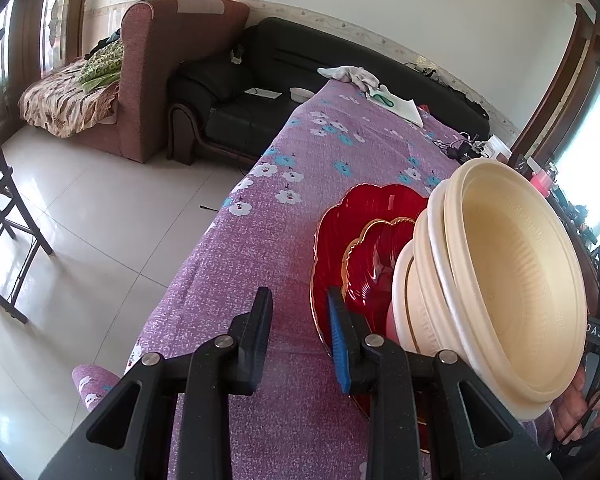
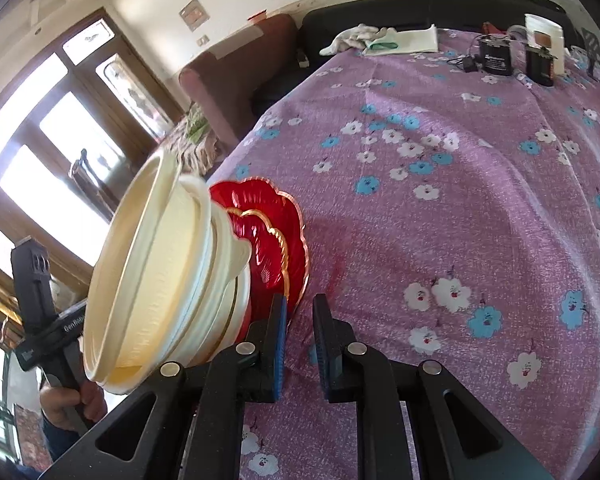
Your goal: Organize plates and bowls
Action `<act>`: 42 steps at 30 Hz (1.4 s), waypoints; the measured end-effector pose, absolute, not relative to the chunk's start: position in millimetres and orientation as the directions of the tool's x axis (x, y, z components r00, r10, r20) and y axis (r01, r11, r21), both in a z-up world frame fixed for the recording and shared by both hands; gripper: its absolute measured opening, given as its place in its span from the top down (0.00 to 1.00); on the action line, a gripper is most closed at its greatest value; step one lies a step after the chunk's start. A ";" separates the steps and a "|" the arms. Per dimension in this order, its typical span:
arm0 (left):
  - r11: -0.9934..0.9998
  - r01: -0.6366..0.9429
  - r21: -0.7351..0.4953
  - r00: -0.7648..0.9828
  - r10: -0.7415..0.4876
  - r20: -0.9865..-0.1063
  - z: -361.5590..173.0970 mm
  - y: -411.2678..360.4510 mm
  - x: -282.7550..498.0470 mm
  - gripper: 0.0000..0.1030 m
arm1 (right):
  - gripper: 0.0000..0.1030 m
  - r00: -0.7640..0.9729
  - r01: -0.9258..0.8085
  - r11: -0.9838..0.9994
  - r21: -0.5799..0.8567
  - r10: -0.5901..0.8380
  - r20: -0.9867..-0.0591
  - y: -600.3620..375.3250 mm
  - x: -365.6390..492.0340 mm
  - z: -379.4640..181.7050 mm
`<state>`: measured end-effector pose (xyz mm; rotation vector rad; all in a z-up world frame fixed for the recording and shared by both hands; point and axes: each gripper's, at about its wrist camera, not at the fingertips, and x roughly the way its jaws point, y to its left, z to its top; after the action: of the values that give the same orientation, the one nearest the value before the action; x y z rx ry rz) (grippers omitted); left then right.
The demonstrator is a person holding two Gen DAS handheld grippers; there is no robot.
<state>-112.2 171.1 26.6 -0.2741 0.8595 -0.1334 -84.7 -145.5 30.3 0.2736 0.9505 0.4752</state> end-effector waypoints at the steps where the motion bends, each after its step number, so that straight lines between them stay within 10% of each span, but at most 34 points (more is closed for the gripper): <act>1: 0.956 0.006 -0.292 0.647 -0.226 -0.728 26.5 171.1 -112.2 0.74 | 0.85 0.484 -0.268 0.860 0.435 0.511 -0.711 -146.4 -83.3 29.4; 9: 0.966 0.038 -0.257 0.657 -0.218 -0.721 28.7 158.6 -113.5 0.90 | 0.85 0.454 -0.279 0.843 0.460 0.538 -0.710 -135.0 -77.2 14.6; 42: 0.935 0.255 -0.246 0.572 -0.351 -0.742 35.3 -42.9 -64.5 0.92 | 0.86 0.694 0.022 0.896 0.444 0.306 -0.652 -307.6 -114.8 45.3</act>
<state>-64.5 -42.9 35.3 -0.1161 0.8945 -0.3563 -114.8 -307.6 45.3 0.4435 0.7945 0.1642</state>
